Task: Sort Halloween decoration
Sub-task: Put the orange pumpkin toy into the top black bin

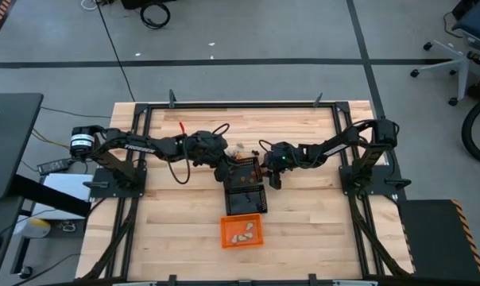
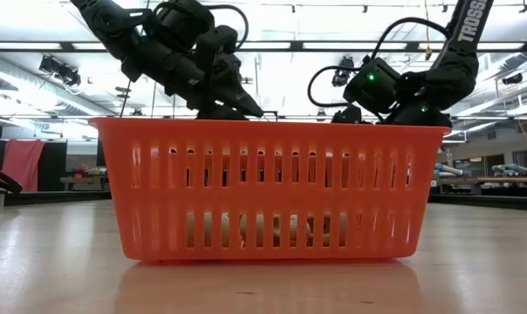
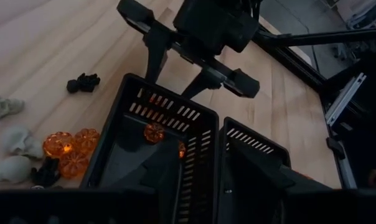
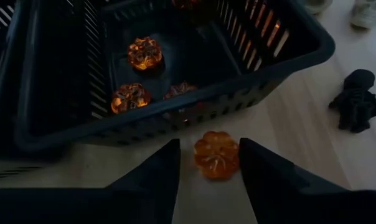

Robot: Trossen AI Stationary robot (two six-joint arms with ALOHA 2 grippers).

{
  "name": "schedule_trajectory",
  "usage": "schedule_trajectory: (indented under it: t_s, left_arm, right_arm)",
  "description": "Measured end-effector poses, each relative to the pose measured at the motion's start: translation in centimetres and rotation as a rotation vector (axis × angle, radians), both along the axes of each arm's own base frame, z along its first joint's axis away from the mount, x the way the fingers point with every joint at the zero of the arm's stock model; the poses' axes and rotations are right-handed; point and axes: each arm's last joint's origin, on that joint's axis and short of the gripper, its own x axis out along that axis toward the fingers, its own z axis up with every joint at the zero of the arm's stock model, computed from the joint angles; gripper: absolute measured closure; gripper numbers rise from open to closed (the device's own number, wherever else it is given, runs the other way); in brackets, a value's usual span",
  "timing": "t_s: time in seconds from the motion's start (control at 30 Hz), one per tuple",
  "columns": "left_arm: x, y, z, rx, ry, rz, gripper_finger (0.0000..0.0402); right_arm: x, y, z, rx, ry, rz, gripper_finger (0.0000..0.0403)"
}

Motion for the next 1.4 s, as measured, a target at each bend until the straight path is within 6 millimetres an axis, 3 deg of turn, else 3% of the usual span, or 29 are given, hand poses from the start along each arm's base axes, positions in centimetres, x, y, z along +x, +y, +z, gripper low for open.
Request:
schedule_trajectory:
  t_s: [0.3,0.57,0.77,1.0,1.23,1.4]
  left_arm:
    - [-0.1,0.2,0.0,-0.004,0.004,0.003,0.0253]
    - [-0.1,0.1,0.0,-0.018,0.002,-0.023,0.0253]
    - [-0.1,0.3,0.0,-0.007,0.001,-0.026,0.0253]
    - [-0.2,0.9,0.0,-0.009,-0.001,-0.017,0.0253]
    - [-0.3,1.1,-0.1,-0.005,0.01,-0.025,0.0253]
    - [-1.4,1.4,-0.9,0.027,0.147,-0.034,0.0253]
  right_arm:
    - [0.0,0.0,0.0,0.001,-0.001,0.003,0.0301]
    - [-0.3,0.1,0.7,0.02,0.006,-0.009,0.0294]
    - [-1.4,0.1,2.3,0.003,0.045,0.005,0.0295]
    - [-2.6,0.4,6.0,-0.016,0.011,0.015,0.0295]
    - [-1.4,1.6,9.4,-0.008,-0.092,0.091,0.0295]
    - [1.1,2.9,9.8,-0.012,-0.111,0.138,0.0294]
